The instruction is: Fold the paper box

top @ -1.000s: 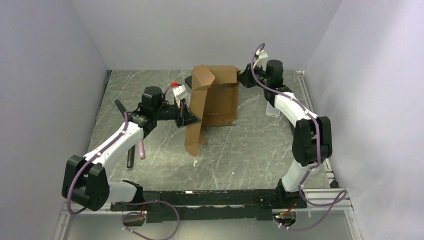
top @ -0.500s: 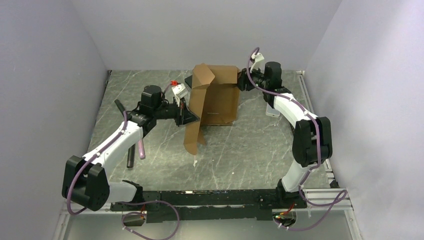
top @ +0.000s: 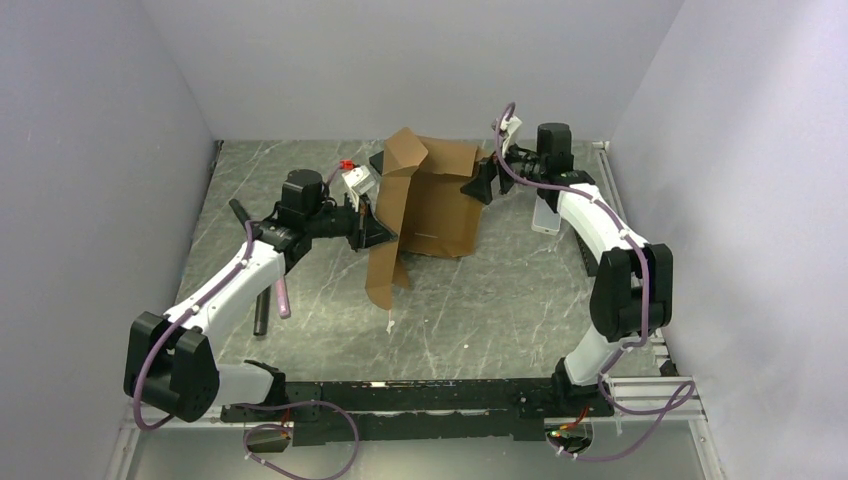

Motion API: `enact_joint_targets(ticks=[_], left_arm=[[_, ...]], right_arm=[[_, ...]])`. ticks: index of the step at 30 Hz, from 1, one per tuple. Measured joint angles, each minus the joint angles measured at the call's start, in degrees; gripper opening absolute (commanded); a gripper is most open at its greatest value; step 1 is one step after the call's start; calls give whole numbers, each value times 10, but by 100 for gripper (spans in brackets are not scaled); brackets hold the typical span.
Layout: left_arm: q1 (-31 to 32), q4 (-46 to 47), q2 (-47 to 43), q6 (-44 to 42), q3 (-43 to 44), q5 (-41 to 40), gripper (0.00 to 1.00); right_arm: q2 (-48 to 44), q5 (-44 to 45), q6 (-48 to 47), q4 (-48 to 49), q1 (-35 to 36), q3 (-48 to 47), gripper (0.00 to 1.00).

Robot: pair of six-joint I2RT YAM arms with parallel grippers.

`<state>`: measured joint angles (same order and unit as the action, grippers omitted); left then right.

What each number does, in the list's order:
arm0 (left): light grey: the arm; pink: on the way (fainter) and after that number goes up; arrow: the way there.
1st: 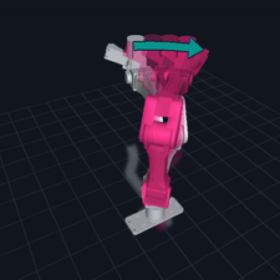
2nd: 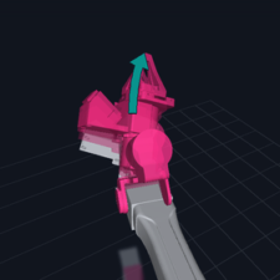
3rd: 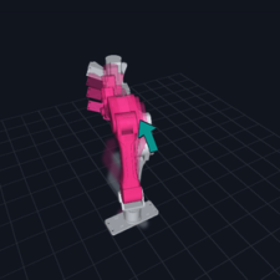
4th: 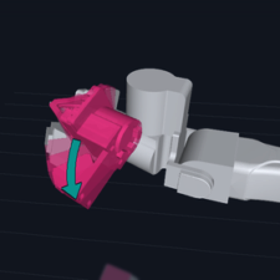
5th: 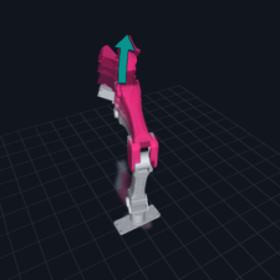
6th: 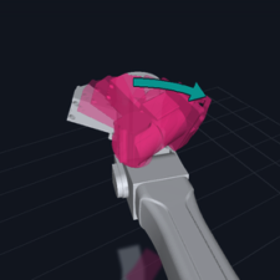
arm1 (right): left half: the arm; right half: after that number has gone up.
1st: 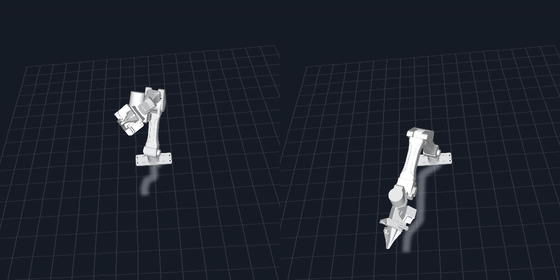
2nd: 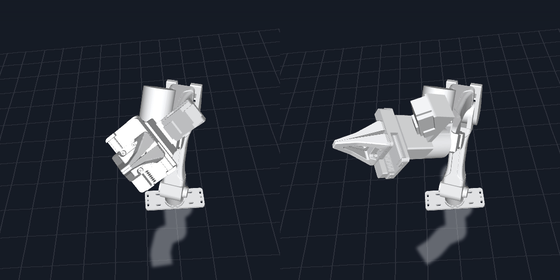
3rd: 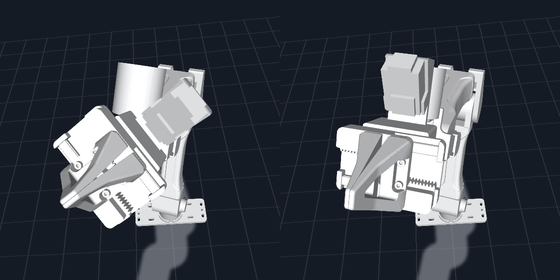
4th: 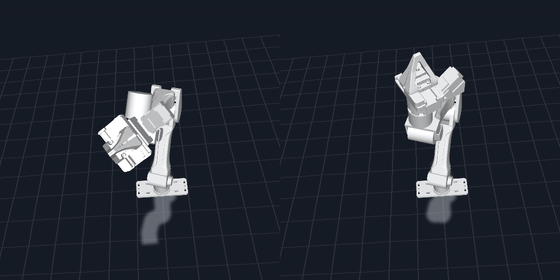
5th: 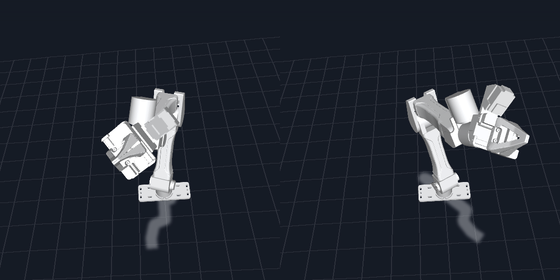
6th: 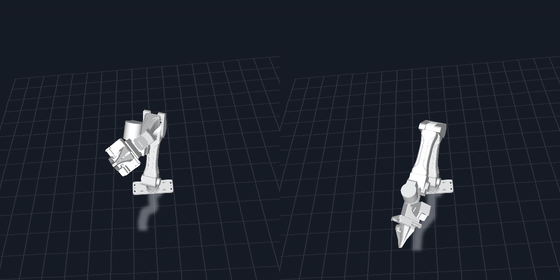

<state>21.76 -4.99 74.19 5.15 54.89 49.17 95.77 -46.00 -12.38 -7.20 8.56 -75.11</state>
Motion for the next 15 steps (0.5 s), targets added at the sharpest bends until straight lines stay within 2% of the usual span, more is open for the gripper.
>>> enact_joint_targets(ticks=[7,15], left_arm=[[0,-3,-2,0,0,0,0],[0,-2,-10,2,0,-6,0]], right_arm=[[18,-66,7,-35,-9,-30,100],[22,-64,193,5,-18,-33,100]])
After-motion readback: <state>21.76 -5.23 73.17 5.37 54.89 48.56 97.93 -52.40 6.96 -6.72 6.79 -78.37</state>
